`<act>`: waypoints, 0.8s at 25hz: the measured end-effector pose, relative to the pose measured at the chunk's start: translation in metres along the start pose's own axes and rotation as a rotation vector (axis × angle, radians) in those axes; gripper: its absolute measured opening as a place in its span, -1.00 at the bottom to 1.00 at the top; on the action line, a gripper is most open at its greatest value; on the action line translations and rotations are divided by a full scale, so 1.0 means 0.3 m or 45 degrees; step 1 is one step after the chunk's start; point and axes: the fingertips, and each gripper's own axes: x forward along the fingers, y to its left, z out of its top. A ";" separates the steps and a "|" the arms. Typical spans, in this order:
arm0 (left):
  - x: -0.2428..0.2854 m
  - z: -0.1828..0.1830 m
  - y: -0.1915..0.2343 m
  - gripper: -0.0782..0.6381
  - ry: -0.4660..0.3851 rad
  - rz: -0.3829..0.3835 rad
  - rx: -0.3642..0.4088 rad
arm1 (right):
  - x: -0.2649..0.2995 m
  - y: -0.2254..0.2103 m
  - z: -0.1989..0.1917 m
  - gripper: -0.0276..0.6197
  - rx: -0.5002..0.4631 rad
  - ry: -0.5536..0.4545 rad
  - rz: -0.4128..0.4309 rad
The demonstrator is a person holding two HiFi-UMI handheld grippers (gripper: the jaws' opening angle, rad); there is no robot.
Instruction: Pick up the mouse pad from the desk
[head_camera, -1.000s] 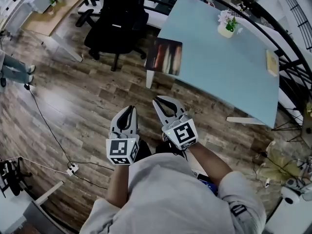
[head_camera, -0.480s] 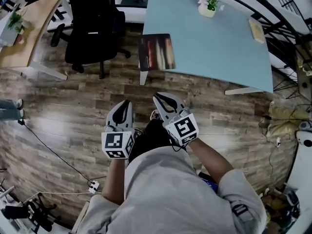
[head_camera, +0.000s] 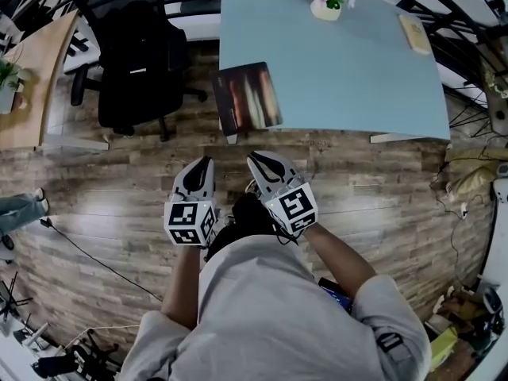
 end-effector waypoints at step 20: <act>0.476 -0.095 0.218 -0.67 0.290 -0.134 -0.115 | 0.280 -0.115 -0.363 -0.81 0.444 0.276 -0.059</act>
